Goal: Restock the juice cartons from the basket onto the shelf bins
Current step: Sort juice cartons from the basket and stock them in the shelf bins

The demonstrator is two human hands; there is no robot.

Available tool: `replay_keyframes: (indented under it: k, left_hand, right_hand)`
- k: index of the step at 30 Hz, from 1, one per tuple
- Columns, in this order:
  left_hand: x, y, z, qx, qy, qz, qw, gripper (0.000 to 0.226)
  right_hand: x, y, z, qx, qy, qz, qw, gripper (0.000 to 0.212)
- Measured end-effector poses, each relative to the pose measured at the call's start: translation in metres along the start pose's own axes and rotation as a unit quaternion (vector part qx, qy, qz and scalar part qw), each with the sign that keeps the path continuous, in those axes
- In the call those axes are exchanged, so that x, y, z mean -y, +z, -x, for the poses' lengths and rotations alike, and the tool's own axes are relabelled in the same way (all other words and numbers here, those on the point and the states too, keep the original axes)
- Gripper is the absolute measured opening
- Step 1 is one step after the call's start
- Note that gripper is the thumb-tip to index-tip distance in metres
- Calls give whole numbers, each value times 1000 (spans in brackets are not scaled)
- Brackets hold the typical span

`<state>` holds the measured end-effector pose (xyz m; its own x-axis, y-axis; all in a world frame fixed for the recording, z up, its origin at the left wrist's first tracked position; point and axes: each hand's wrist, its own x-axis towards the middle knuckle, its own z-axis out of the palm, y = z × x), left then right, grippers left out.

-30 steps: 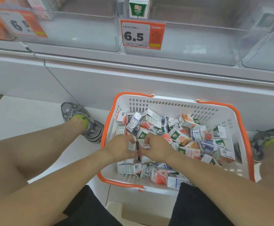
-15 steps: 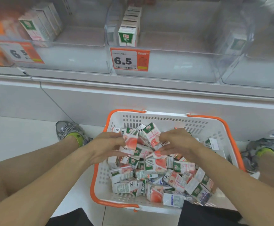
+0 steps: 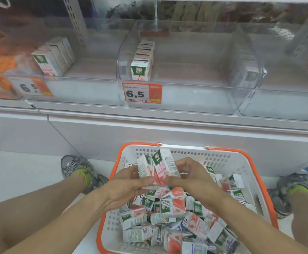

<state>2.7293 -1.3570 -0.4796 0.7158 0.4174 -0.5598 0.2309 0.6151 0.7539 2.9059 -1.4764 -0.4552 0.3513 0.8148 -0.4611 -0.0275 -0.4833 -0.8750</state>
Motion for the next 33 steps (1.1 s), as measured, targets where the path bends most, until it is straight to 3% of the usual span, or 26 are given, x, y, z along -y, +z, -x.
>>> replay_keyframes:
  k: [2, 6, 11, 15, 18, 21, 23, 27, 30, 33]
  left_hand:
    - [1, -1, -1, 20, -14, -1, 1000, 75]
    - [3, 1, -4, -1, -13, 24, 1000, 65]
    - [4, 1, -3, -40, 2, 36, 999, 67]
    - [8, -1, -4, -99, 29, -28, 994, 86]
    - [3, -4, -3, -119, 68, -176, 975, 76]
    - [-2, -3, 0, -81, 126, -361, 920, 72]
    - [-2, 0, 3, -74, 152, -500, 849, 74]
    - [-4, 12, 10, -73, 221, -657, 717, 82]
    - [-9, 12, 14, -88, 226, -691, 681, 85]
    - [-18, 6, 19, -116, 219, -675, 695, 79]
  right_hand:
    - [-1, 1, 1, -8, -5, -8, 1000, 51]
    - [-3, 8, 3, 13, -15, -2, 1000, 54]
    - [-9, 12, 2, 68, -15, -28, 997, 47]
    - [-8, 12, -1, 84, 2, 20, 996, 34]
    - [-3, 11, -6, 76, 16, 1, 997, 31]
    - [0, 12, -8, 58, 27, -24, 998, 53]
    - [0, 14, -7, 81, 37, -3, 996, 71]
    - [2, 21, -2, 118, 51, 25, 991, 65]
    - [2, 27, -2, 111, 66, -36, 991, 36]
    - [2, 28, -5, 99, 46, -110, 988, 34]
